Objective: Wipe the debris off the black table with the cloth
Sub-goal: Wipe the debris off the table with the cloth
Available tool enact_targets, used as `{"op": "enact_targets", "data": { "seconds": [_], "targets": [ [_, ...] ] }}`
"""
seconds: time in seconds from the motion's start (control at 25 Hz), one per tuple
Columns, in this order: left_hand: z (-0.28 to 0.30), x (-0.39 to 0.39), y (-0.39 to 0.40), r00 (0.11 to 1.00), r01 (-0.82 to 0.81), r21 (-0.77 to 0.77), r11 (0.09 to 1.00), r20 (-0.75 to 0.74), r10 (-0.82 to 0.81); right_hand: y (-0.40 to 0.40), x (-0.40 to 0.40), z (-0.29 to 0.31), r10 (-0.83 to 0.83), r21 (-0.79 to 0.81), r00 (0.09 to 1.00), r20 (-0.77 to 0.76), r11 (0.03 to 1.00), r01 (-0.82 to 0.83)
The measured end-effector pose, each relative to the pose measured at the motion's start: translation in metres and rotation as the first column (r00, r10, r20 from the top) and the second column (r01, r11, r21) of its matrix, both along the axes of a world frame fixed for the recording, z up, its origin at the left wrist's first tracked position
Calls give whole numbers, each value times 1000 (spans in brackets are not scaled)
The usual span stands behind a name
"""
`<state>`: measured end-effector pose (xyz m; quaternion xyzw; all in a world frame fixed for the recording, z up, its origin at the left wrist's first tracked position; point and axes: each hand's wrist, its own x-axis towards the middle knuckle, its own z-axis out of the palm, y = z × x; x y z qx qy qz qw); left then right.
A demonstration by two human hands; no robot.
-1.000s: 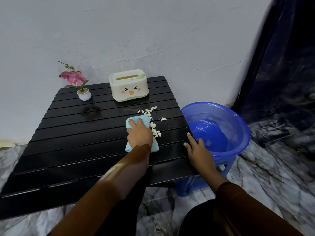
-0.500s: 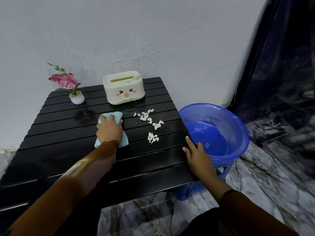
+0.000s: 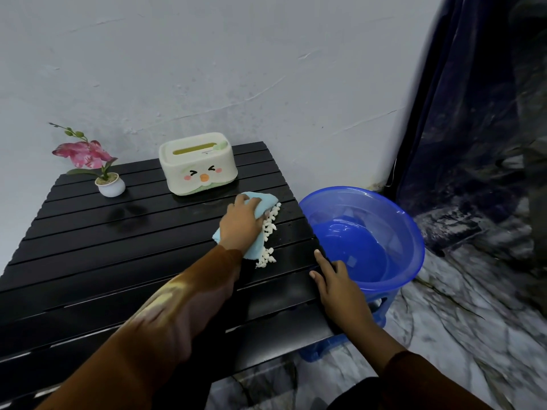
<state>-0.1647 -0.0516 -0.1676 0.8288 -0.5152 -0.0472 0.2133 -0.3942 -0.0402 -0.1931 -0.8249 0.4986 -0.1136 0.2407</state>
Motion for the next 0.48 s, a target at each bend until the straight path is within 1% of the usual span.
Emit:
{"op": "enact_targets", "data": {
  "seconds": [0.04, 0.12, 0.2, 0.28, 0.36, 0.48],
  "targets": [
    [3, 5, 0, 1000, 6, -37, 999, 17, -5, 0, 0, 0, 0, 1, 1000, 5, 1000, 0],
    [8, 23, 2, 997, -46, -78, 996, 54, 50, -1, -1, 0, -2, 5, 1000, 4, 1000, 2],
    [7, 42, 4, 990, -124, -29, 992, 62, 126, -2, 0, -1, -4, 0, 1000, -6, 1000, 4],
    [-1, 50, 3, 986, -158, 41, 987, 61, 155, -1, 0, -1, -2, -8, 1000, 7, 1000, 2],
    [-7, 48, -5, 987, -150, 50, 987, 59, 147, -2, 0, -2, 0, -1, 1000, 28, 1000, 0],
    [-7, 42, -25, 996, -86, 30, 996, 40, 85, -3, -1, -4, -15, 24, 997, 79, 1000, 13]
  ]
}}
